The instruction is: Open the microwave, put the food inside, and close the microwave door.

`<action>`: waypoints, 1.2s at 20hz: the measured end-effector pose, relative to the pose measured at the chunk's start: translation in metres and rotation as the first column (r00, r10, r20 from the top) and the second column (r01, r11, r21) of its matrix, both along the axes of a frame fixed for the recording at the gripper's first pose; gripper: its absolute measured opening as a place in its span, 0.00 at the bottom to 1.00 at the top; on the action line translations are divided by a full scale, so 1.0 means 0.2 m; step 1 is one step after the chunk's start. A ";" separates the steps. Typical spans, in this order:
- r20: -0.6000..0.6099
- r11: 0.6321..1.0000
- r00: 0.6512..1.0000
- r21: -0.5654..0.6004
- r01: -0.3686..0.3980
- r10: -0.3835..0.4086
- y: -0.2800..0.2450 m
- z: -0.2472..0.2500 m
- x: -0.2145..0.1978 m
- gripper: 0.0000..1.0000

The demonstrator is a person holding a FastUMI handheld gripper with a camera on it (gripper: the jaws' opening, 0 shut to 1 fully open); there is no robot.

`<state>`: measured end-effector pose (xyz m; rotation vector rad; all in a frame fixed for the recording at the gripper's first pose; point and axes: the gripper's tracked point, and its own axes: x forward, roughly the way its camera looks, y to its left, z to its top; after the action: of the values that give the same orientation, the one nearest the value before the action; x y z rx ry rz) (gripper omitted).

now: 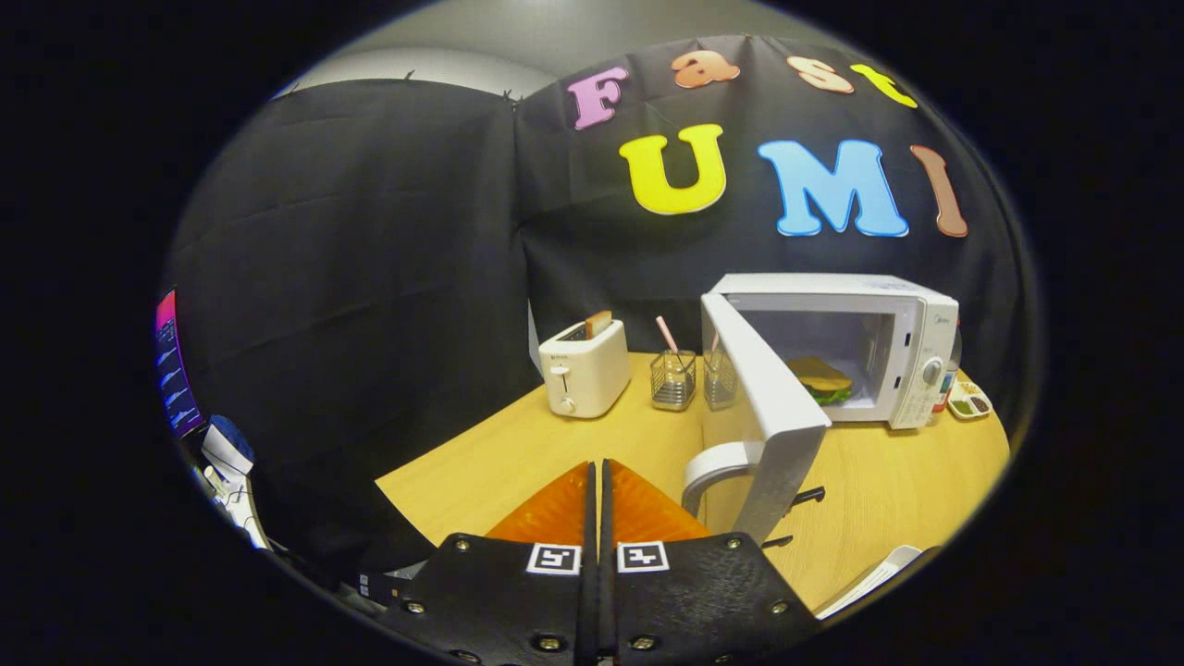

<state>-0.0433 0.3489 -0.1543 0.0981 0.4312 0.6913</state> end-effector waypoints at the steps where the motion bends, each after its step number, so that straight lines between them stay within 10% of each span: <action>1: -0.006 1.000 1.000 -0.013 0.011 -0.011 -0.03 -0.02 0.04 0.00; 24: -0.069 0.975 0.976 -0.101 0.197 -0.204 -0.74 -0.26 0.95 0.00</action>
<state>0.1463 0.2002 -0.2054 0.0799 0.5215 0.4685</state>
